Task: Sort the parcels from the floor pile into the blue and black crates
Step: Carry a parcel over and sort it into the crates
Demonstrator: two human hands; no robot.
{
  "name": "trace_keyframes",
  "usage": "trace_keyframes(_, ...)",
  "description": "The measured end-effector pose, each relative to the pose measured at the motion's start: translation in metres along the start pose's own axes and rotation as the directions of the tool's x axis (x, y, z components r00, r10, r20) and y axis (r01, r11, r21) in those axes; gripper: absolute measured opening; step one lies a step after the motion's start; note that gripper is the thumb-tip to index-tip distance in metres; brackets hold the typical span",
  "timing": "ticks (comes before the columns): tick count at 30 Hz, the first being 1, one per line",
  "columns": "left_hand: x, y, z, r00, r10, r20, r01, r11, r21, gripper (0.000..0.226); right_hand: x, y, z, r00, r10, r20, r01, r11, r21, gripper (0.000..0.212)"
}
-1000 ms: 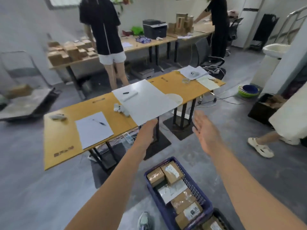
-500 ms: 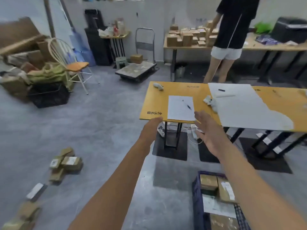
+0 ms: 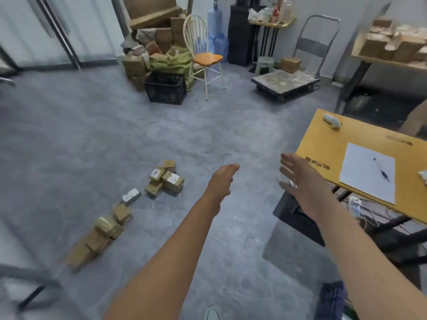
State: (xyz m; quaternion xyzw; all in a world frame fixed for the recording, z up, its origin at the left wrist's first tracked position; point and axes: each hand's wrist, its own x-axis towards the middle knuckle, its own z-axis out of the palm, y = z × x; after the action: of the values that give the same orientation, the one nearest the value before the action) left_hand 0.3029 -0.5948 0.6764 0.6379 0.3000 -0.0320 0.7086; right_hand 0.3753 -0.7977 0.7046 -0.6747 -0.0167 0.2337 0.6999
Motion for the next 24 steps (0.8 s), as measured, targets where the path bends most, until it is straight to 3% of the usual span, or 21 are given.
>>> trace_keyframes(5, 0.0, -0.018, -0.053, 0.994, -0.029, -0.102, 0.024, 0.998, -0.056, 0.016, 0.03, 0.012, 0.056, 0.991, 0.047, 0.124, -0.042, 0.998, -0.045, 0.058)
trace_keyframes(14, -0.024, -0.063, -0.113, 0.919, -0.091, -0.384, 0.048, 0.992, -0.119, 0.046, 0.061, 0.032, 0.135, 0.909, 0.162, 0.384, -0.116, 0.983, -0.14, 0.043)
trace_keyframes(16, -0.032, -0.07, -0.115, 0.887, -0.132, -0.443, 0.067, 0.985, -0.16, 0.046, 0.064, 0.034, 0.141, 0.878, 0.2, 0.435, -0.14, 0.976, -0.166, 0.051)
trace_keyframes(20, -0.046, -0.079, -0.106, 0.848, -0.192, -0.495, 0.085, 0.969, -0.23, 0.044, 0.07, 0.035, 0.147, 0.817, 0.224, 0.532, -0.146, 0.972, -0.185, 0.103)
trace_keyframes(21, -0.048, -0.081, -0.103, 0.838, -0.201, -0.507, 0.085, 0.967, -0.242, 0.045, 0.071, 0.037, 0.147, 0.803, 0.232, 0.549, -0.15, 0.97, -0.191, 0.105)
trace_keyframes(24, -0.054, -0.086, -0.095, 0.804, -0.216, -0.554, 0.078, 0.962, -0.261, 0.045, 0.079, 0.047, 0.15, 0.752, 0.273, 0.6, -0.173, 0.96, -0.219, 0.07)
